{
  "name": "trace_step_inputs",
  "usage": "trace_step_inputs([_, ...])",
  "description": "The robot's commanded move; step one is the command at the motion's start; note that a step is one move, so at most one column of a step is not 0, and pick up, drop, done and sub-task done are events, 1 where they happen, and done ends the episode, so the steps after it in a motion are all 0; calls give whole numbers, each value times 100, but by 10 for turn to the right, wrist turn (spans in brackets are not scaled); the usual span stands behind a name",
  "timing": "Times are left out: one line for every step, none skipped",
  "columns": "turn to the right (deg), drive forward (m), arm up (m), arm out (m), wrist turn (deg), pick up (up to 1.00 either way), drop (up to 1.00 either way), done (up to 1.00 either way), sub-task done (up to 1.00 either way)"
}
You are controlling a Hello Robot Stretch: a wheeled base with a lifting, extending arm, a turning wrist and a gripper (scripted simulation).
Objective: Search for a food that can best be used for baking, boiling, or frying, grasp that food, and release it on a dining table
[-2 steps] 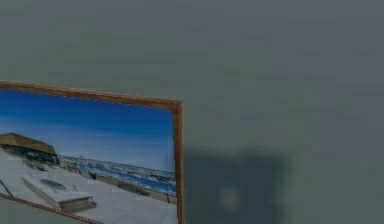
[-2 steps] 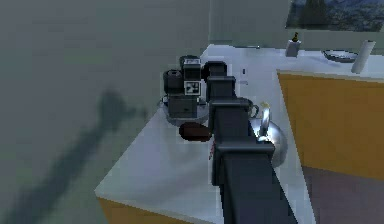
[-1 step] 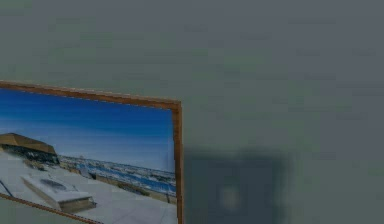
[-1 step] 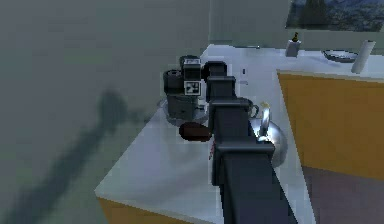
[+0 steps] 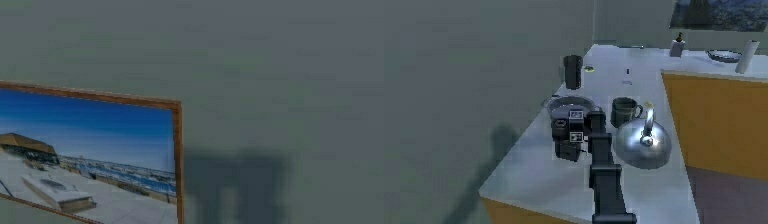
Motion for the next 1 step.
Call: trace_step_inputs([0,0,0,0,0,100,0,0,0])
